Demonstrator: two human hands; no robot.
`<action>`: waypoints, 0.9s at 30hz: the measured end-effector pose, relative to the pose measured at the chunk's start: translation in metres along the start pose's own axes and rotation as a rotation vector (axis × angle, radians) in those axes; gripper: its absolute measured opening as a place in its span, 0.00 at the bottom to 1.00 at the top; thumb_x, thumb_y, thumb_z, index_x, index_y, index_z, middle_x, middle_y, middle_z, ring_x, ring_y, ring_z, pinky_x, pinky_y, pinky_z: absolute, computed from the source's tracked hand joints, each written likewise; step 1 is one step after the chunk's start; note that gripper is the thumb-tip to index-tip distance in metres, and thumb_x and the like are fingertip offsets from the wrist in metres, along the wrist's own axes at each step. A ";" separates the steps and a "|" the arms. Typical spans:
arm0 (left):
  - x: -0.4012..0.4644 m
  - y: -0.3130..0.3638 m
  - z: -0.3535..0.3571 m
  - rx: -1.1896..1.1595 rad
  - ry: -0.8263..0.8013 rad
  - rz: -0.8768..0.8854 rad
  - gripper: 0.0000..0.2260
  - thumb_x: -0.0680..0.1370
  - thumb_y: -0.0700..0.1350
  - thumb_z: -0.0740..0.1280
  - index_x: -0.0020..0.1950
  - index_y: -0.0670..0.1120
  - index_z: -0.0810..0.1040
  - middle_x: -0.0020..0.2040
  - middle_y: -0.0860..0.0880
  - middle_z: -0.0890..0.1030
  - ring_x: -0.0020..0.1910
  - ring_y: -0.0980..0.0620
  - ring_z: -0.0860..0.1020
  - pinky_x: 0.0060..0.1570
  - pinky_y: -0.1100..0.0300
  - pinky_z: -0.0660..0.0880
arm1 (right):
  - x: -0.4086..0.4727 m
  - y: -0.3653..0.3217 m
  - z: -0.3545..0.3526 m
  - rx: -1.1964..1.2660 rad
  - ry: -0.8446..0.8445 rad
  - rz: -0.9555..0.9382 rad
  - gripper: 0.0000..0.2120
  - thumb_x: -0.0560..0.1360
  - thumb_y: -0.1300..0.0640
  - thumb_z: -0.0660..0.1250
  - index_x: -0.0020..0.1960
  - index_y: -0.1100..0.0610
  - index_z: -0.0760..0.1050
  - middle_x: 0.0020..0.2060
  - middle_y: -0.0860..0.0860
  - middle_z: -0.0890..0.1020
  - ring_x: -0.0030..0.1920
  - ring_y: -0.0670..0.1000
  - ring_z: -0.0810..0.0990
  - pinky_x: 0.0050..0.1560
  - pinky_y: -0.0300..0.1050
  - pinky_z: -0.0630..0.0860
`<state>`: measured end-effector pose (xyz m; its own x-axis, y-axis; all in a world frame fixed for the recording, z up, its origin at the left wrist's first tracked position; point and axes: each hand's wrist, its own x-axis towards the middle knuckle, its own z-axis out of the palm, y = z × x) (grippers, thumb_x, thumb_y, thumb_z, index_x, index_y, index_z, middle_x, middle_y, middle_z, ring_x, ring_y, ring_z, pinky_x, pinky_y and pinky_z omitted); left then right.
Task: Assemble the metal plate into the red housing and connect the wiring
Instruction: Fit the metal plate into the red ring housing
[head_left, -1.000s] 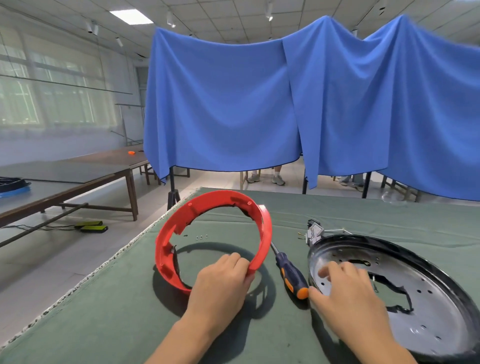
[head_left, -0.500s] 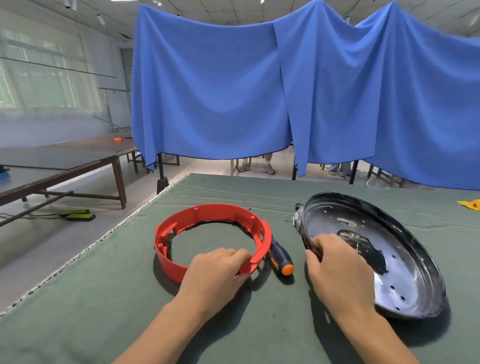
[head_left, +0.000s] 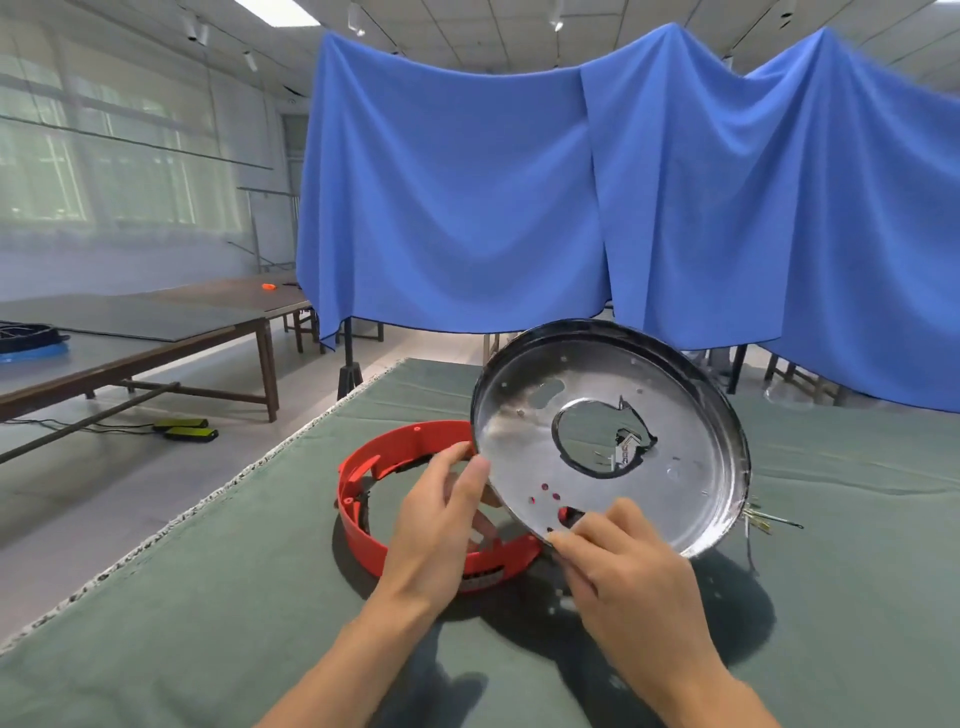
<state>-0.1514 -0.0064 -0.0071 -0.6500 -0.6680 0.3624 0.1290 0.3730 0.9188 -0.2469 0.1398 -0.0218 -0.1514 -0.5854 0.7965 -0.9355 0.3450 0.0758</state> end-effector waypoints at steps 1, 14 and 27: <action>0.002 0.002 -0.001 -0.039 0.000 -0.043 0.19 0.77 0.62 0.61 0.63 0.53 0.71 0.40 0.55 0.82 0.35 0.54 0.82 0.32 0.65 0.76 | 0.000 -0.001 0.001 0.001 0.002 -0.022 0.09 0.61 0.63 0.80 0.37 0.53 0.82 0.31 0.44 0.79 0.33 0.49 0.73 0.27 0.37 0.70; 0.009 -0.007 0.000 0.115 0.184 0.065 0.11 0.79 0.48 0.62 0.60 0.50 0.77 0.44 0.44 0.82 0.40 0.54 0.78 0.42 0.60 0.75 | 0.001 -0.012 0.009 0.149 0.022 -0.040 0.09 0.61 0.45 0.80 0.39 0.45 0.84 0.37 0.37 0.81 0.36 0.47 0.76 0.31 0.33 0.75; 0.011 -0.012 -0.006 0.044 0.305 0.115 0.12 0.80 0.43 0.60 0.41 0.46 0.80 0.28 0.53 0.76 0.28 0.58 0.71 0.29 0.66 0.69 | 0.000 0.013 -0.013 0.262 0.168 0.414 0.10 0.73 0.48 0.65 0.40 0.51 0.83 0.39 0.39 0.81 0.46 0.43 0.69 0.45 0.30 0.67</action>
<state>-0.1560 -0.0218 -0.0133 -0.3775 -0.7797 0.4996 0.1520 0.4800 0.8640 -0.2552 0.1535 -0.0129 -0.4931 -0.3056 0.8145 -0.8596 0.3151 -0.4022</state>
